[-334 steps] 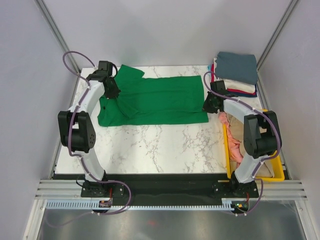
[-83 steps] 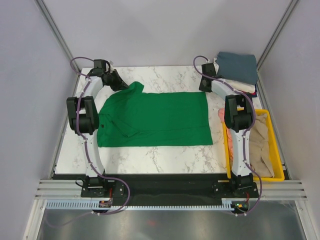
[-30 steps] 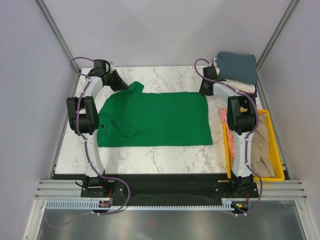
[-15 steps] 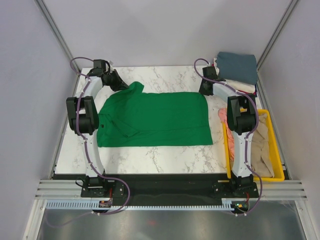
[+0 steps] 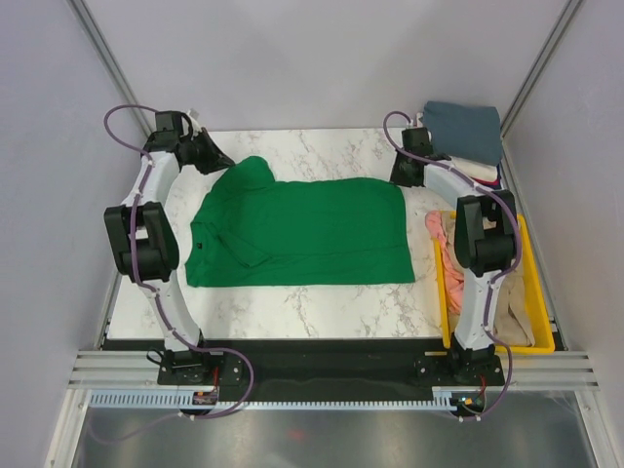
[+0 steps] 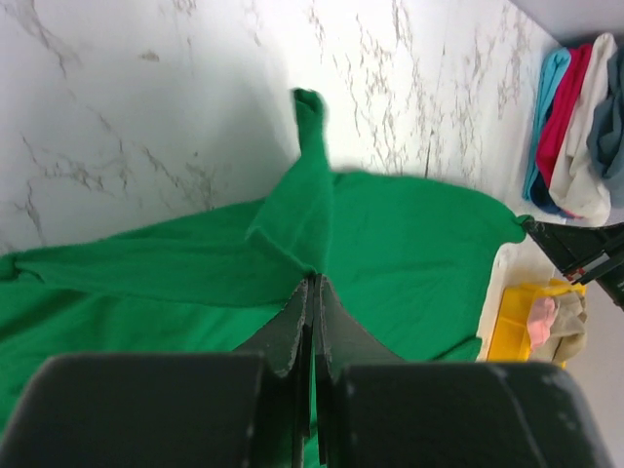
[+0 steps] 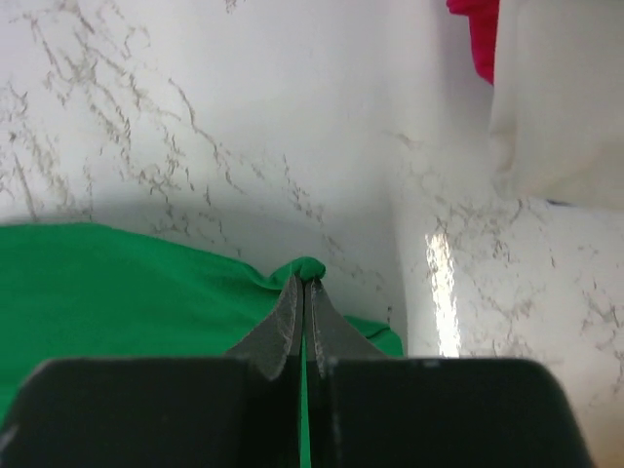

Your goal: Fold and stack the t-shirts

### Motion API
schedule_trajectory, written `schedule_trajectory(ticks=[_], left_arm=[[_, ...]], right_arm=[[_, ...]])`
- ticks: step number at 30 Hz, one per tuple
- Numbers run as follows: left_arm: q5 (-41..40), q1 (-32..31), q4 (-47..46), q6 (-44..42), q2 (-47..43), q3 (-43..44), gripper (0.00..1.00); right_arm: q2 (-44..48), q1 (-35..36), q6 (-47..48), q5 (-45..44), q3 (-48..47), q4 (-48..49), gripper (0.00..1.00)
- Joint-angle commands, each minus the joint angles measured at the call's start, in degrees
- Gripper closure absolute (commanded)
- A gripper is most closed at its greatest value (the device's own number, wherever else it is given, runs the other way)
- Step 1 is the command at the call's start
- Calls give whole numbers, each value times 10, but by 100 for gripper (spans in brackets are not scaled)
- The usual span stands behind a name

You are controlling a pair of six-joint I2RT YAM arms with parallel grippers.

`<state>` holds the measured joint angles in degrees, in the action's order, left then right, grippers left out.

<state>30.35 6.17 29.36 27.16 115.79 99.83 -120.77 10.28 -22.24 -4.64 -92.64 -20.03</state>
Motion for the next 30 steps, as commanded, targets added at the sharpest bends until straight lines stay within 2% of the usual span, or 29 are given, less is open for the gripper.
schedule_trajectory(ticks=[1,12,19,30], left_arm=[[-6,-4,-2,-40,-57,-40,98],[-45,-2,-3,-68,-173,-172,98],[-136,9,1,-83,-270,-240,98],[-164,10,14,-98,-321,-313,98]], right_arm=[[63,1,4,10,44,20,100],[165,1,-11,26,181,65,100],[206,1,-13,22,246,75,100],[236,0,-20,8,294,89,100]])
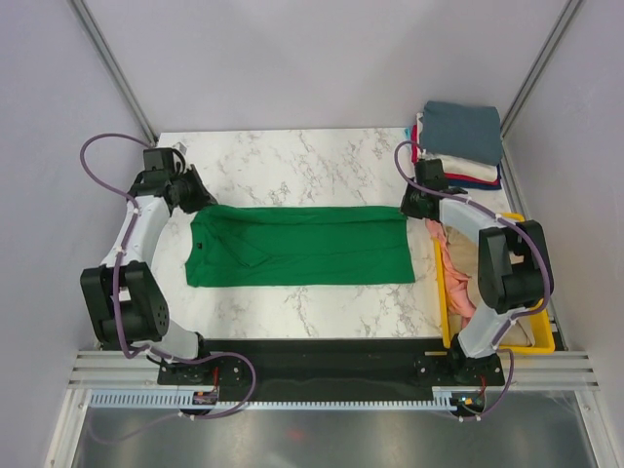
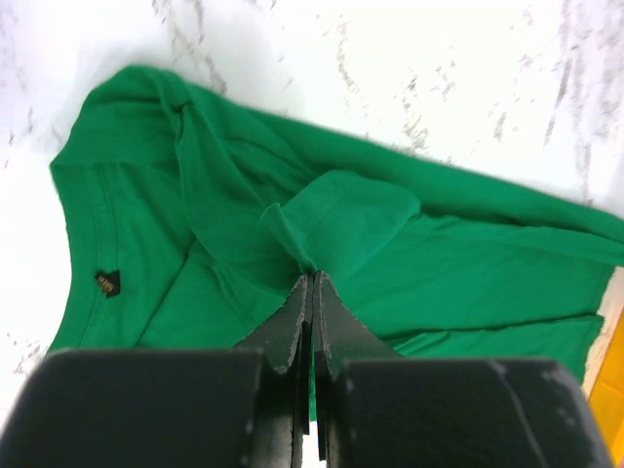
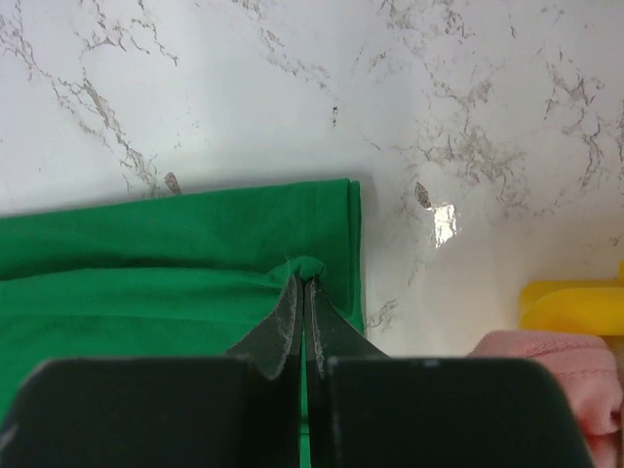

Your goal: Fold and stack the t-shirts

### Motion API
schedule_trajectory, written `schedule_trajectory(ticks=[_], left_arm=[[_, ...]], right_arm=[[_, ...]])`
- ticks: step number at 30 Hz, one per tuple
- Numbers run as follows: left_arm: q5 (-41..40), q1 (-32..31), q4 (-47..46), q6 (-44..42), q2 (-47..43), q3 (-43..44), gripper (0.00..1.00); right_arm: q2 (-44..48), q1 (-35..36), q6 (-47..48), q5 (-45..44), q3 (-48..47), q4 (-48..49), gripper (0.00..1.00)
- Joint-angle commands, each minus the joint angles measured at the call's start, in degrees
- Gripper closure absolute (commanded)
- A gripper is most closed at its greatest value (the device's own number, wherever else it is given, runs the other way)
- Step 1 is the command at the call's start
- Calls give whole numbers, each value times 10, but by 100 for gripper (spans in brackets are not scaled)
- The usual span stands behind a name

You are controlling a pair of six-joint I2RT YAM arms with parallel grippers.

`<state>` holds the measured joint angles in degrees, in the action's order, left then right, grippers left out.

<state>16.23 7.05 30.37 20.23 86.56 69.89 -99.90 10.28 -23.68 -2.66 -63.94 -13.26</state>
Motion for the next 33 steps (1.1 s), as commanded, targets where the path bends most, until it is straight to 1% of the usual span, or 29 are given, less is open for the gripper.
schedule_trajectory(ticks=[1,3,13,18,19,20,21,22,23,25,27,28,30,33], left_arm=[[-30,2,5,-29,-32,-16,98],[-48,2,6,-30,-43,-26,98],[-68,2,11,-29,-76,-57,98],[-77,1,15,-26,-111,-89,98],[-78,2,18,-26,-116,-103,96],[-80,2,19,-22,-129,-109,94],[-96,2,26,-17,-136,-115,91],[-101,2,27,-14,-146,-129,81],[-102,2,29,-12,-155,-135,73],[-102,2,30,-10,-184,-153,51],[-105,2,30,-3,-211,-163,41],[-110,2,30,-1,-218,-166,39],[-117,2,23,5,-231,-172,39],[-95,2,12,10,-227,-171,40]], right_arm=[[31,1,-6,-16,10,21,100],[37,1,-8,-24,13,22,100],[43,0,-15,-18,39,24,100],[50,1,-27,-22,63,26,100],[51,0,-29,-24,65,27,95],[52,0,-31,-26,69,26,74],[55,0,-36,-30,75,26,61],[58,0,-38,-31,78,27,52],[60,0,-41,-35,80,26,40],[72,-4,-45,-48,82,26,34],[82,-5,-46,-48,76,25,32],[87,-6,-45,-46,72,24,32],[94,-6,-45,-35,60,23,32],[95,-4,-49,3,47,29,34]])
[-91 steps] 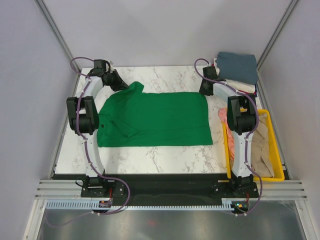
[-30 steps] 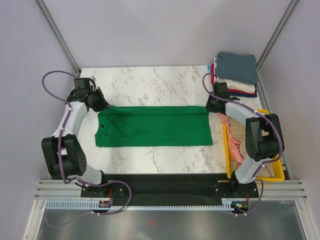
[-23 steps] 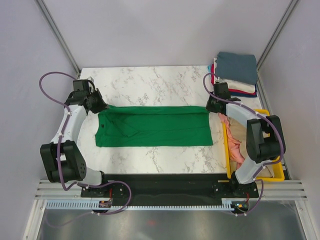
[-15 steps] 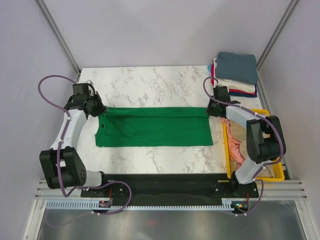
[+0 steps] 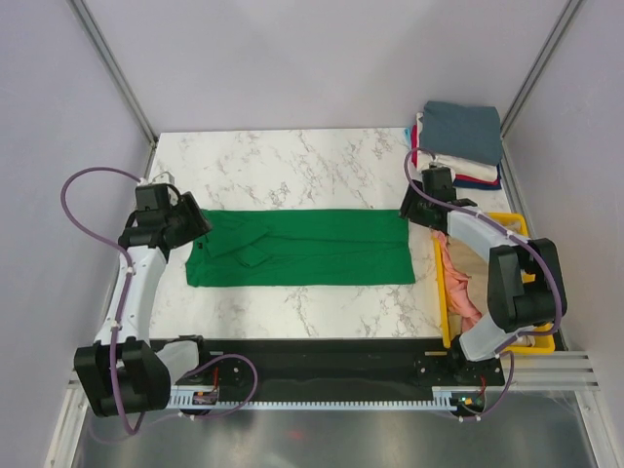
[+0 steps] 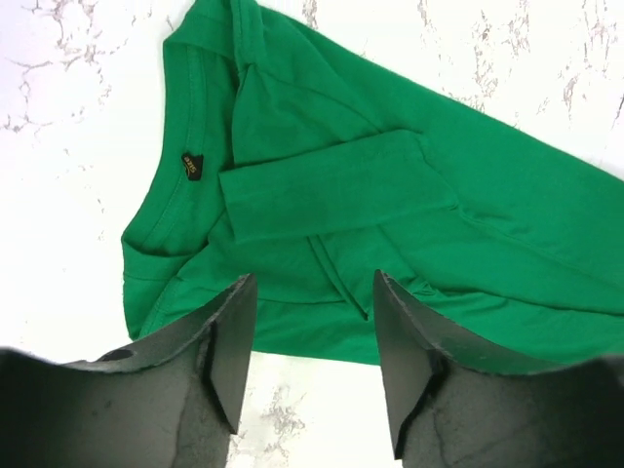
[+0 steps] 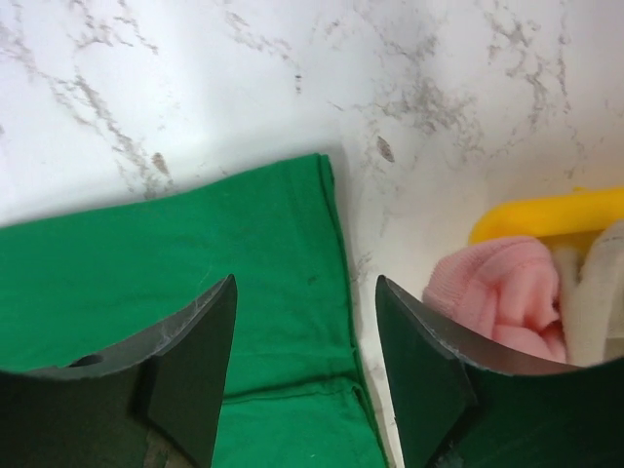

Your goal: Fold and stack the t-shirts

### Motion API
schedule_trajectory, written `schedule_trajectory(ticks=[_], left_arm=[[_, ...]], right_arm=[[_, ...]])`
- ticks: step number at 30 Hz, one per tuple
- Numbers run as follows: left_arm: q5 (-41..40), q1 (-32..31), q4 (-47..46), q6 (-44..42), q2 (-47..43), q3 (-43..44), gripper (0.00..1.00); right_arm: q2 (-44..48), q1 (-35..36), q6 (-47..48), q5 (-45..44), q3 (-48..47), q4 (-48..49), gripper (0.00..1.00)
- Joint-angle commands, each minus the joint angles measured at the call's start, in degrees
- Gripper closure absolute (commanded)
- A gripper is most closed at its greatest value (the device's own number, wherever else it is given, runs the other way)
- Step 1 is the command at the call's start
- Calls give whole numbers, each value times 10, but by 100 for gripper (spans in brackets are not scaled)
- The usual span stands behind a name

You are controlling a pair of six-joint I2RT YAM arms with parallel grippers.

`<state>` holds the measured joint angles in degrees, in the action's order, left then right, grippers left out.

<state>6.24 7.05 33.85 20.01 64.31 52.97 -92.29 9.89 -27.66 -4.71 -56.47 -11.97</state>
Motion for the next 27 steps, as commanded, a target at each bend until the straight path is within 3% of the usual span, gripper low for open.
schedule_trajectory(ticks=[1,7,12,15,22,27], left_arm=[[12,2,-25,14,9,3,43],[40,-14,-65,71,32,-18,48],[-23,-62,-104,137,89,-43,50],[-54,-63,-122,169,142,-57,51],[-83,-62,-187,202,255,-67,53],[-96,-64,-196,207,346,-4,54]], right_arm=[[16,5,-9,44,-31,20,34],[-31,48,21,102,-72,41,37],[-128,71,32,151,-129,48,39],[-165,71,26,124,-131,34,41],[-138,71,-22,84,-28,31,42],[-81,108,-110,113,90,61,39]])
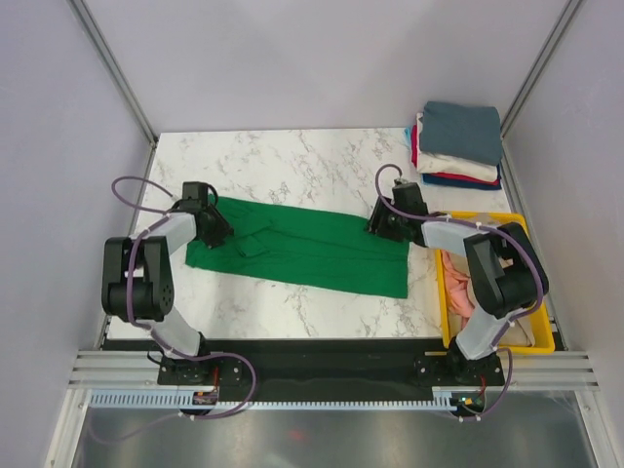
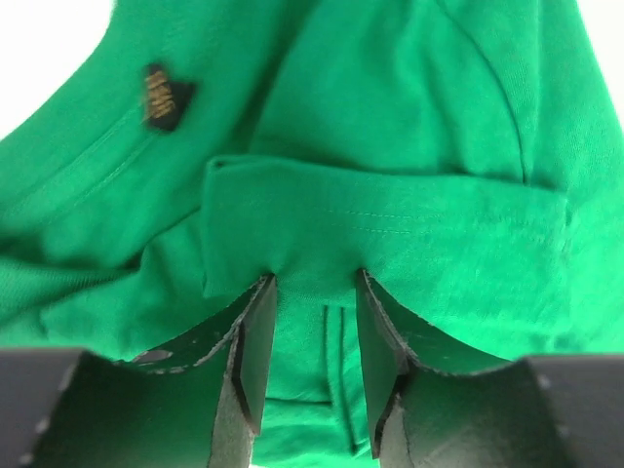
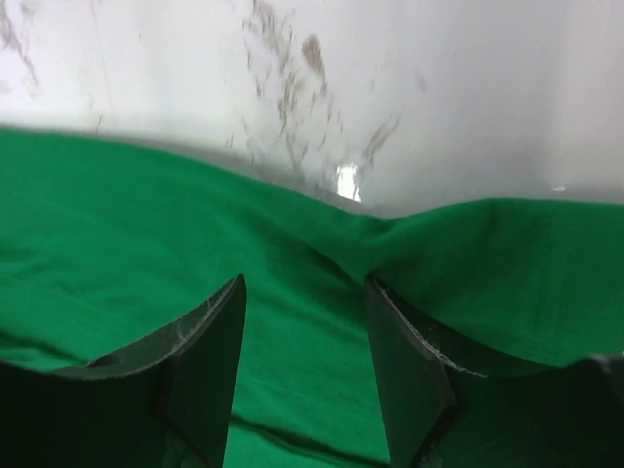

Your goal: Fold and stack the t-shirts

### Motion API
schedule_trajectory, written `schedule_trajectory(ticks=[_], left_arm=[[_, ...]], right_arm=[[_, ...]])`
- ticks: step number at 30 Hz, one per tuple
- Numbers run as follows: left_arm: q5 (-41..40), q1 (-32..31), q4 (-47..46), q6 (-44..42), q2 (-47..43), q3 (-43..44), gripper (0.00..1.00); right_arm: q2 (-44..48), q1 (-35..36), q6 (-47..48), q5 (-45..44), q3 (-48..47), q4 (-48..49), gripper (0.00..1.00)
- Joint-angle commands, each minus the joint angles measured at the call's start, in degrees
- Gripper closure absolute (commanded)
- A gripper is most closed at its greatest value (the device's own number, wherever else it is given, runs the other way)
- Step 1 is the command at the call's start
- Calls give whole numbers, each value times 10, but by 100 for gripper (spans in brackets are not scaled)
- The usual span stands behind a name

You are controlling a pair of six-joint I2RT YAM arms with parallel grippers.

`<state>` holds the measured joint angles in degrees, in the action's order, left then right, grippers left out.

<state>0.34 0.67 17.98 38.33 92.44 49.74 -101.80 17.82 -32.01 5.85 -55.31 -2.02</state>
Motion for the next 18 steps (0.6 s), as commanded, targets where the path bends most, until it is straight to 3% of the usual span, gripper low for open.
schedule_trajectory(ticks=[1,3,6,7,9,10,12,15,18], left_arm=[[-36,0,-36,25,81,65,55],[-31,-28,-32,31,126,104,55],[-29,-83,-12,23,204,219,55],[-17,-111,-1,11,230,308,54],[53,-140,27,-19,318,409,54],[73,-170,45,-55,344,519,55],[98,-197,108,-92,408,684,54],[127,-215,147,-123,439,814,50],[124,-208,156,-133,411,821,46]], right_arm=[[26,54,-86,13,97,-23,39],[62,96,-158,46,157,7,38],[96,252,-232,40,194,80,36],[93,332,-253,36,186,83,35],[71,386,-270,43,147,84,34],[63,416,-274,48,135,92,34],[63,429,-264,50,95,86,34],[92,430,-218,8,37,-13,32],[119,426,-167,-55,-15,-133,30]])
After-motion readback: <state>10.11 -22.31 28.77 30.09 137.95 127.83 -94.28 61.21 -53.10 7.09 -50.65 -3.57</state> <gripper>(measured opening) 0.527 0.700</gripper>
